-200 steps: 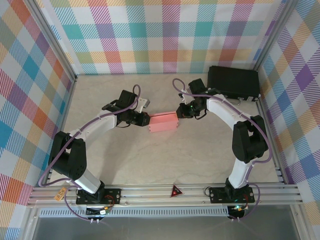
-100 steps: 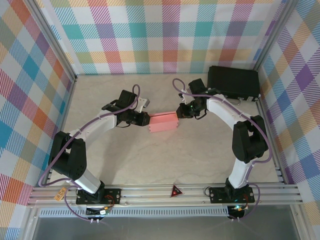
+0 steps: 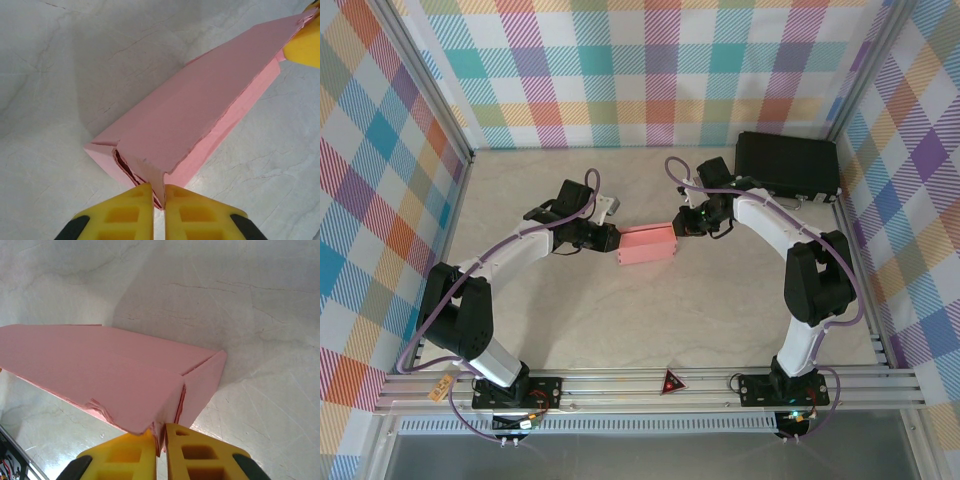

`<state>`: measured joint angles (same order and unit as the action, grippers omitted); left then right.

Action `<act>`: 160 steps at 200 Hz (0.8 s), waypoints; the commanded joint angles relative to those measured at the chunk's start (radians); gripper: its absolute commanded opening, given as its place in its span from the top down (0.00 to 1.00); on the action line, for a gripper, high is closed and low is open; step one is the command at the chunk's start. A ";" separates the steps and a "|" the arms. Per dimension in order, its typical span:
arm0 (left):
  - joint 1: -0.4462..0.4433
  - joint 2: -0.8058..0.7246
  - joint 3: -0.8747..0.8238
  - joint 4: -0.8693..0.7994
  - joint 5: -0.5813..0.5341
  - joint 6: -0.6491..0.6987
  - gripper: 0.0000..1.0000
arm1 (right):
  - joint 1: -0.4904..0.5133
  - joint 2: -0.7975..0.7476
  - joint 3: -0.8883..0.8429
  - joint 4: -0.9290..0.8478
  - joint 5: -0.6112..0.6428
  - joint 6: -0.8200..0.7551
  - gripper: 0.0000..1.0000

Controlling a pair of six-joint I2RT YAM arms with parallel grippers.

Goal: Fold the paper box

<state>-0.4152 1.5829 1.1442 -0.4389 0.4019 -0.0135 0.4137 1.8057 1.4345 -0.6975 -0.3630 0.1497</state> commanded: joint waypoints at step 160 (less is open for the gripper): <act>-0.023 0.015 0.014 -0.102 -0.025 0.103 0.89 | 0.008 -0.034 -0.060 -0.005 -0.023 0.002 0.85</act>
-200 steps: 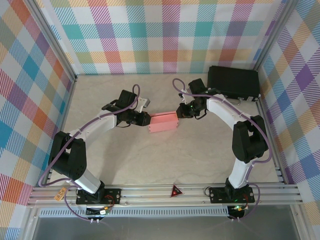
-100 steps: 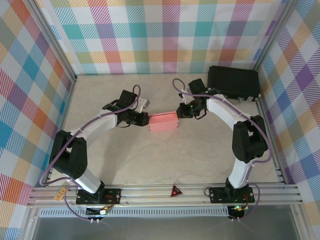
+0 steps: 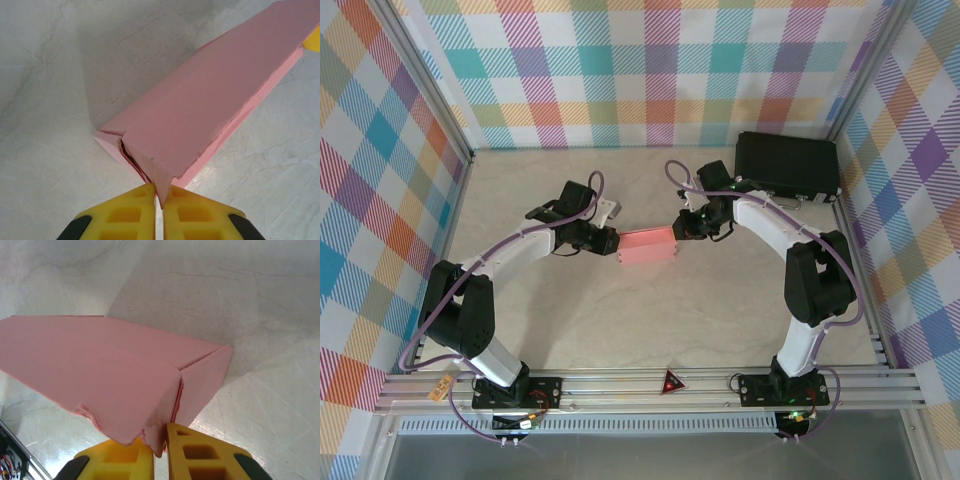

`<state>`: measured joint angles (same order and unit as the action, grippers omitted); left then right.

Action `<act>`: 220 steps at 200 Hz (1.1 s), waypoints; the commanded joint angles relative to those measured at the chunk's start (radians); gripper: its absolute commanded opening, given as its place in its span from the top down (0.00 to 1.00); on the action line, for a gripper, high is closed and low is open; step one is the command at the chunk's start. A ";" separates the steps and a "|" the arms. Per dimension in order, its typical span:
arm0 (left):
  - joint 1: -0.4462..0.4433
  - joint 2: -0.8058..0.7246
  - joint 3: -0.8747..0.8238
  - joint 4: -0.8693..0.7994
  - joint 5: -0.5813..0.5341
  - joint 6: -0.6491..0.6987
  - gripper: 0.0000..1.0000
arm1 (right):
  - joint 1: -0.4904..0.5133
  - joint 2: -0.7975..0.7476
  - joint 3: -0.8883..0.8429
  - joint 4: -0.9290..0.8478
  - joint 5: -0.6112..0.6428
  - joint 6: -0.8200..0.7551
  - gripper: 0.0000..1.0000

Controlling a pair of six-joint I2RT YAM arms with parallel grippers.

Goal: Fold the paper box

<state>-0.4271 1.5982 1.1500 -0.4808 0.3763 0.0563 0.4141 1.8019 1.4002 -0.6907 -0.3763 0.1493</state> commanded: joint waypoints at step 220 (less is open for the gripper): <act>-0.030 0.019 0.061 -0.077 -0.009 0.047 0.85 | 0.021 -0.032 -0.013 0.057 -0.010 0.044 0.57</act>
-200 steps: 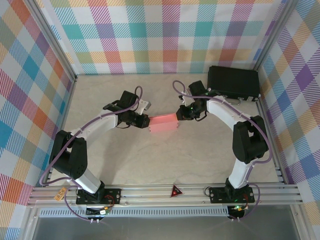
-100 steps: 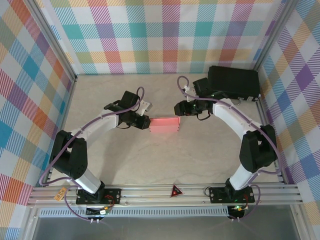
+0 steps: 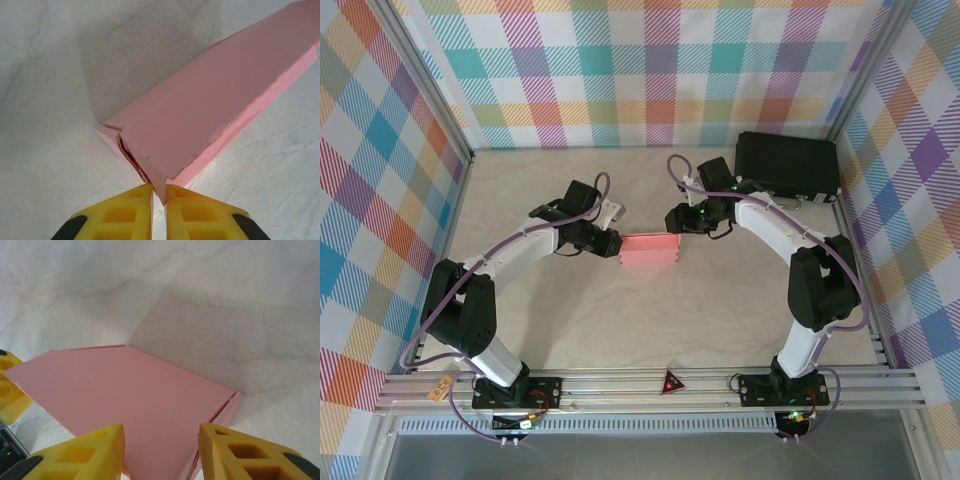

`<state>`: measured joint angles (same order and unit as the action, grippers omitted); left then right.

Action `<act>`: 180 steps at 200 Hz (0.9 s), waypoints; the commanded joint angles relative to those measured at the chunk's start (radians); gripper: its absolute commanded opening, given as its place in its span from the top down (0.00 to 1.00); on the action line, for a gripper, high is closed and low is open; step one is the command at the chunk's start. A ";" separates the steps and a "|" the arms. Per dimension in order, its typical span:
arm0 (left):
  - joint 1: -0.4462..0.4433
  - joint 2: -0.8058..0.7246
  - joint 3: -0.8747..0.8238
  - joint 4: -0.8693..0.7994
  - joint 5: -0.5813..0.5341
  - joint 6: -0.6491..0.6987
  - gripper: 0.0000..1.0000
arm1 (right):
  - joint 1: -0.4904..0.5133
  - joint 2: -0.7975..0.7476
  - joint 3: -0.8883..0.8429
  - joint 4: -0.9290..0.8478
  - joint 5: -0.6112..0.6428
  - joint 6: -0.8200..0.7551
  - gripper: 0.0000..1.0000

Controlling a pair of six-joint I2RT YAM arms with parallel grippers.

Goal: Fold the paper box

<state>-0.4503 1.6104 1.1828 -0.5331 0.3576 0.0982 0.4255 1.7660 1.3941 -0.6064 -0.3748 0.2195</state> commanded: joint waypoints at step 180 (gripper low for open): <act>-0.005 -0.127 -0.084 0.115 0.046 -0.038 0.55 | 0.027 0.013 -0.054 -0.020 0.113 -0.032 0.59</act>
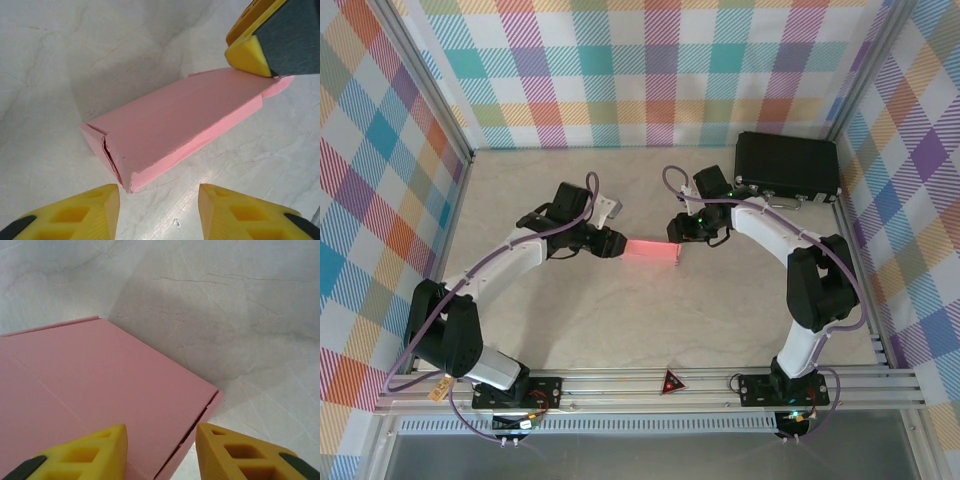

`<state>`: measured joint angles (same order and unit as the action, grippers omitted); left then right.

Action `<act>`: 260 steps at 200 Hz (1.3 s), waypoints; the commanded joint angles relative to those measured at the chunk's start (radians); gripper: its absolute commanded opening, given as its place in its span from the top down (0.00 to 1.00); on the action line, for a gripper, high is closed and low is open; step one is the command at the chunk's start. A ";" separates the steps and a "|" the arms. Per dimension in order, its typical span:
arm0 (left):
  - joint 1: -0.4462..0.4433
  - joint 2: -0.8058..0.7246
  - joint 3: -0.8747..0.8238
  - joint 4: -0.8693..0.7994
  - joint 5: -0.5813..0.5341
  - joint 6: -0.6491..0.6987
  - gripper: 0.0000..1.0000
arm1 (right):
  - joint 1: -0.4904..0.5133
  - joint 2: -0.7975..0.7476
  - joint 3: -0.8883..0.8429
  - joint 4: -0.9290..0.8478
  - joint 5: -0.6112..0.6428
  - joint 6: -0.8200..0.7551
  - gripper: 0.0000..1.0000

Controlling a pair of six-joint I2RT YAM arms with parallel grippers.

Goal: Fold the paper box

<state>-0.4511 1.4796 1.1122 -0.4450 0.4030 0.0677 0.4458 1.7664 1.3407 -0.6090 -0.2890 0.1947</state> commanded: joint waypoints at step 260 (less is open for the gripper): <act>-0.004 0.055 0.006 -0.017 -0.040 0.031 0.56 | -0.007 0.067 0.096 -0.064 0.106 -0.020 0.59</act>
<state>-0.4511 1.5230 1.1126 -0.4431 0.3779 0.0761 0.4446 1.8210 1.3991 -0.6498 -0.1902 0.1940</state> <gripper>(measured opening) 0.444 0.407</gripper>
